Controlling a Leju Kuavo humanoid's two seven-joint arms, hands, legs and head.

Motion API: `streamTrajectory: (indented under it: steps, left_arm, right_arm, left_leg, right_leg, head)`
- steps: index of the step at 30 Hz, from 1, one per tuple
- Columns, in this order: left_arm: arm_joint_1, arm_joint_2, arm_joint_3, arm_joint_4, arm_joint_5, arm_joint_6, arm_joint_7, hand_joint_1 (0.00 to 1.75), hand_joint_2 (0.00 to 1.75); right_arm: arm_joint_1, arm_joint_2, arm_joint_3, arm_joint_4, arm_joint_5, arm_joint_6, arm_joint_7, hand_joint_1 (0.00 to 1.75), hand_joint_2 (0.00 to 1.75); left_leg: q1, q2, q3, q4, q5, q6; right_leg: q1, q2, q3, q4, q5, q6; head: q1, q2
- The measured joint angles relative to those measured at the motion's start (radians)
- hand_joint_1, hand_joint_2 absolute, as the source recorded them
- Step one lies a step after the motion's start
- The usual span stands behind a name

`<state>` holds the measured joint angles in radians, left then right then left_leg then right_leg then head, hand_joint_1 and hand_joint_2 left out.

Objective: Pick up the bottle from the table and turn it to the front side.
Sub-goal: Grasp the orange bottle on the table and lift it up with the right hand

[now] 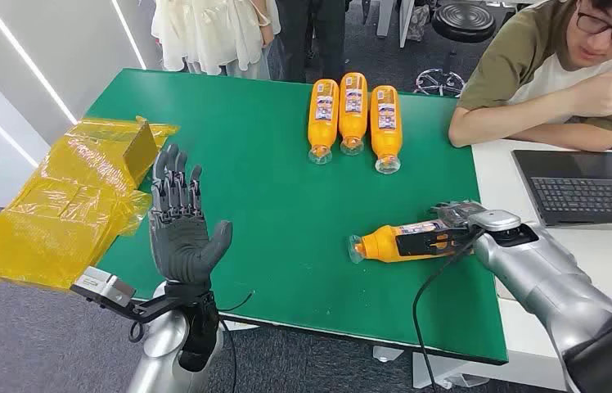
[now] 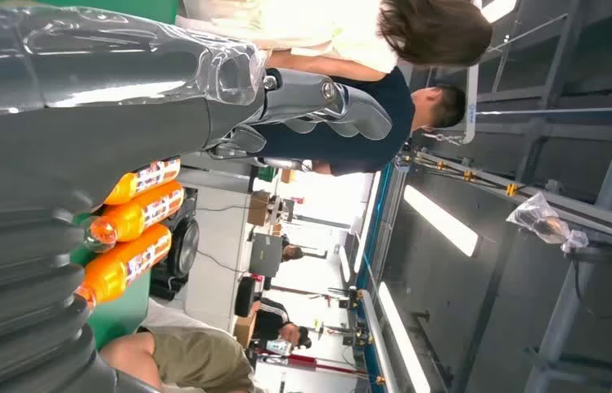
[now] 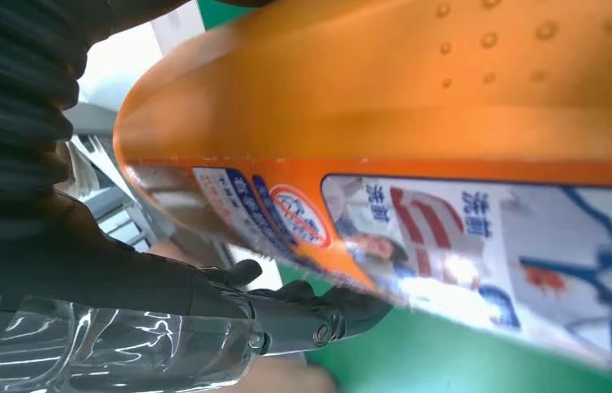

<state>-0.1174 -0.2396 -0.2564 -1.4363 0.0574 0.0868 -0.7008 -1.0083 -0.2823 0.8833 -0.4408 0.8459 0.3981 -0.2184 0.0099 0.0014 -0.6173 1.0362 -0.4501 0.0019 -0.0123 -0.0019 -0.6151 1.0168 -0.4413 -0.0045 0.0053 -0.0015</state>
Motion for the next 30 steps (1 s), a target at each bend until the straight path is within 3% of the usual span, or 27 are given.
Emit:
streamTrajectory:
  steps: [8,9,12,13,25,27,30]
  left_arm:
    - [0.000,0.000,0.000,0.000,0.011,0.002,0.000,0.00,1.75]
    - [0.000,0.000,0.000,0.000,0.012,0.004,0.000,0.00,1.75]
    - [-0.001,0.000,0.000,0.000,0.014,0.008,0.000,0.00,1.75]
    - [-0.002,0.000,0.000,0.000,0.015,0.009,0.000,0.00,1.75]
    - [-0.002,0.000,0.000,0.000,0.009,0.000,0.000,0.00,1.75]
    - [-0.002,0.000,0.000,0.000,0.003,0.001,0.000,0.00,1.75]
    - [-0.002,0.000,0.001,0.000,-0.010,0.012,0.000,0.00,1.75]
  right_arm:
    - [0.004,0.000,0.020,0.030,-0.024,0.005,-0.004,0.00,1.75]
    - [0.006,0.000,0.021,0.032,-0.029,0.000,-0.005,0.34,1.75]
    - [0.017,0.000,0.023,0.038,-0.043,-0.037,-0.010,1.65,1.75]
    - [0.022,0.001,0.023,0.040,-0.047,-0.053,-0.014,1.75,1.75]
    - [0.053,0.019,0.028,0.046,-0.088,-0.213,-0.041,1.75,1.75]
    - [0.075,0.026,0.022,0.039,-0.119,-0.315,-0.043,1.75,1.75]
    - [0.145,0.052,-0.026,0.003,-0.201,-0.549,-0.067,1.75,1.75]
  left_leg:
    - [0.000,0.000,0.000,0.000,0.000,0.000]
    - [0.000,0.000,0.000,0.000,0.000,0.000]
    - [0.000,0.000,0.000,0.000,0.000,0.000]
    - [0.000,0.000,0.000,0.000,0.000,0.000]
    - [0.000,0.001,0.003,0.000,0.000,0.000]
    - [0.001,0.000,0.003,0.000,0.000,0.000]
    - [0.001,0.001,0.002,0.000,0.000,0.000]
  right_leg:
    - [0.000,0.000,0.000,0.000,0.000,0.000]
    - [0.000,0.000,0.000,0.000,0.000,0.000]
    - [0.000,0.000,0.000,0.000,0.000,0.000]
    - [0.000,0.000,0.000,0.000,0.000,0.000]
    - [0.000,0.000,0.002,0.000,0.000,0.000]
    - [0.001,0.000,0.003,0.000,0.000,0.000]
    - [0.001,0.001,0.002,0.000,0.000,0.000]
  head:
    - [0.000,0.000]
    - [0.000,0.000]
    - [0.000,0.000]
    - [0.000,0.000]
    - [0.000,0.000]
    - [0.000,0.000]
    - [0.000,0.000]
